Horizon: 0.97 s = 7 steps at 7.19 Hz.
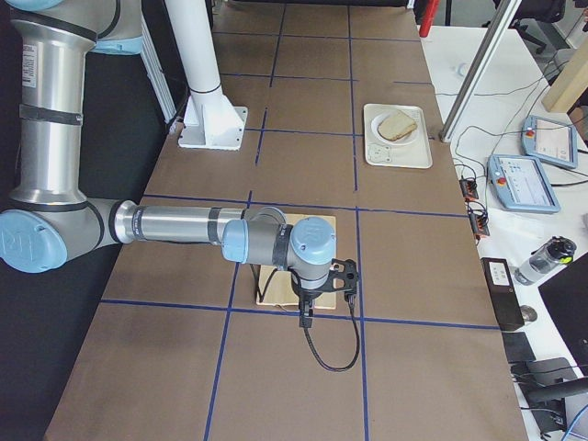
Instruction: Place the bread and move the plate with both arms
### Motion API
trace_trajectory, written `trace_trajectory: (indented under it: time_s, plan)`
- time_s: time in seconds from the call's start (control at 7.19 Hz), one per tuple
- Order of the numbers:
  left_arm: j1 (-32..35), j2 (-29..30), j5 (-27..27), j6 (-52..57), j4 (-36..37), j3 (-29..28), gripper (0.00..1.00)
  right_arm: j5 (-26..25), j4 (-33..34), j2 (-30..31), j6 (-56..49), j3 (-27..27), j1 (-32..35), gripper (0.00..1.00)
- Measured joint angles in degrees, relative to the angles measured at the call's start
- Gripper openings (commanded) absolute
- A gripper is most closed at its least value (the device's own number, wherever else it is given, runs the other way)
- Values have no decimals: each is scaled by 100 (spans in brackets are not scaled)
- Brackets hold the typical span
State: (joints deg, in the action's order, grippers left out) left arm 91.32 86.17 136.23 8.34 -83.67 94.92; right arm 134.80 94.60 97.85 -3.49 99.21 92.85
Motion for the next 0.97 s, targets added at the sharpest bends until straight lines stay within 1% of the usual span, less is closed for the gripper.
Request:
trace_trajectory:
  time_s: [0.97]
  plan:
    - [0,3,0,9,-11,-64,100,-6,-3,-20,50,-5,5,100]
